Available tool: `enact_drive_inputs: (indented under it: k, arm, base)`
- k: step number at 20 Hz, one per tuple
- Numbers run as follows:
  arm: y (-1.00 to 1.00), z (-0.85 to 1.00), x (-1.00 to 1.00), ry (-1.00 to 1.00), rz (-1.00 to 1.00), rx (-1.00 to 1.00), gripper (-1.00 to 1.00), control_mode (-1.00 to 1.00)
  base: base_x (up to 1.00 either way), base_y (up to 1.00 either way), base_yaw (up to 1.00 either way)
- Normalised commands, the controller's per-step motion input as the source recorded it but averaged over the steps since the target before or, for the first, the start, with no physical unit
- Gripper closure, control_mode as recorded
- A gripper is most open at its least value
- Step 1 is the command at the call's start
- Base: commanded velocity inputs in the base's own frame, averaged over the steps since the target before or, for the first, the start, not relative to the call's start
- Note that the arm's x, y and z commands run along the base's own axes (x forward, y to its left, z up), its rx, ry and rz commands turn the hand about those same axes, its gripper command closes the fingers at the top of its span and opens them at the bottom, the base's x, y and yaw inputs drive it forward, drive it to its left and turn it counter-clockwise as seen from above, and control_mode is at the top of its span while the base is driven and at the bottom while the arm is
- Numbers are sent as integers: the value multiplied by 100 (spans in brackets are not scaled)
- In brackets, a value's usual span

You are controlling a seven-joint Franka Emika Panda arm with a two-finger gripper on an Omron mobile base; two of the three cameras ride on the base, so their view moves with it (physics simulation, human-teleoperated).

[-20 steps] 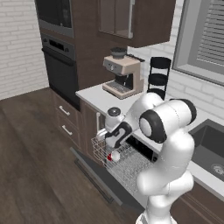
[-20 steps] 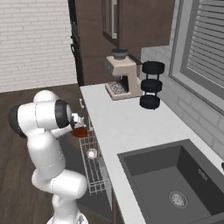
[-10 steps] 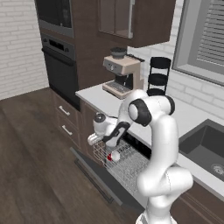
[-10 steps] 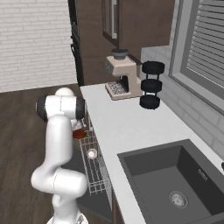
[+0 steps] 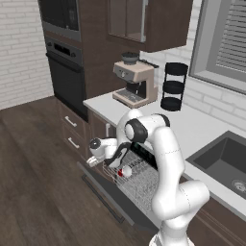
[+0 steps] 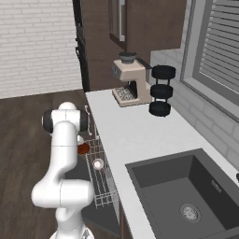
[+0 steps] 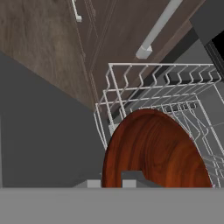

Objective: Pick up the cup and bowl from the counter, place them in the dishwasher, and close the dishwasher door.

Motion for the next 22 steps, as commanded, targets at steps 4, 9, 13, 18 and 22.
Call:
enact_drive_inputs:
  k: [4,9,13,18,22]
  arm:
    - [5,-27,51,3,-7,-10,100,-100]
    - [-13,-18,47,3,0,-1,100,-100]
    - [-34,-12,36,0,0,0,100,-100]
    - [-47,-30,24,0,1,0,100,-100]
    - [-29,-69,21,0,5,-2,100,-100]
  base:
    - [0,0,0]
    - [0,0,0]
    - [0,0,0]
    - [0,0,0]
    - [0,0,0]
